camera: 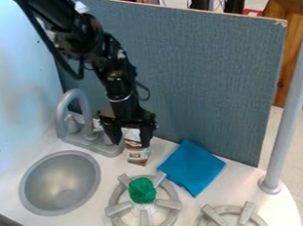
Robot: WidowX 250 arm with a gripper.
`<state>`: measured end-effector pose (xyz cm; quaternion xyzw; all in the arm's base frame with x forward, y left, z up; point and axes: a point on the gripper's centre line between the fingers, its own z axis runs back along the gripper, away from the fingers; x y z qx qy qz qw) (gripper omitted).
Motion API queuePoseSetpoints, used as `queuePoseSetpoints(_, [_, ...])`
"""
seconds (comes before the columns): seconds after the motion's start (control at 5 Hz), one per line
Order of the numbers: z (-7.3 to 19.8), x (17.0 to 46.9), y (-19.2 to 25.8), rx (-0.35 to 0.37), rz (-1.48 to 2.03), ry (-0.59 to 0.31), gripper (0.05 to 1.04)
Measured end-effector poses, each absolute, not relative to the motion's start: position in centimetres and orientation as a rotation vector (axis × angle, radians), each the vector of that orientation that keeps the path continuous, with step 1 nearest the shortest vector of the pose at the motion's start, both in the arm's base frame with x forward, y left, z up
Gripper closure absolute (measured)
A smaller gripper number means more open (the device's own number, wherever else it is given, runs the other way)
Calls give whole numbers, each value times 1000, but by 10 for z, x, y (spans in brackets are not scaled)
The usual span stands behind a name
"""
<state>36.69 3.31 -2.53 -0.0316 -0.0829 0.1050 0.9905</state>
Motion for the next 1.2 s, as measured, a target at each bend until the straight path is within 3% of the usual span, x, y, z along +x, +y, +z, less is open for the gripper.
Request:
queuePoseSetpoints(0.2, [-39, 362, 30, -92, 396, -200, 82])
queuePoseSetpoints(0.6, [-66, 346, 12, -83, 597, -194, 82])
queuePoseSetpoints(1.2, [-102, 339, -12, -63, 734, -65, 82])
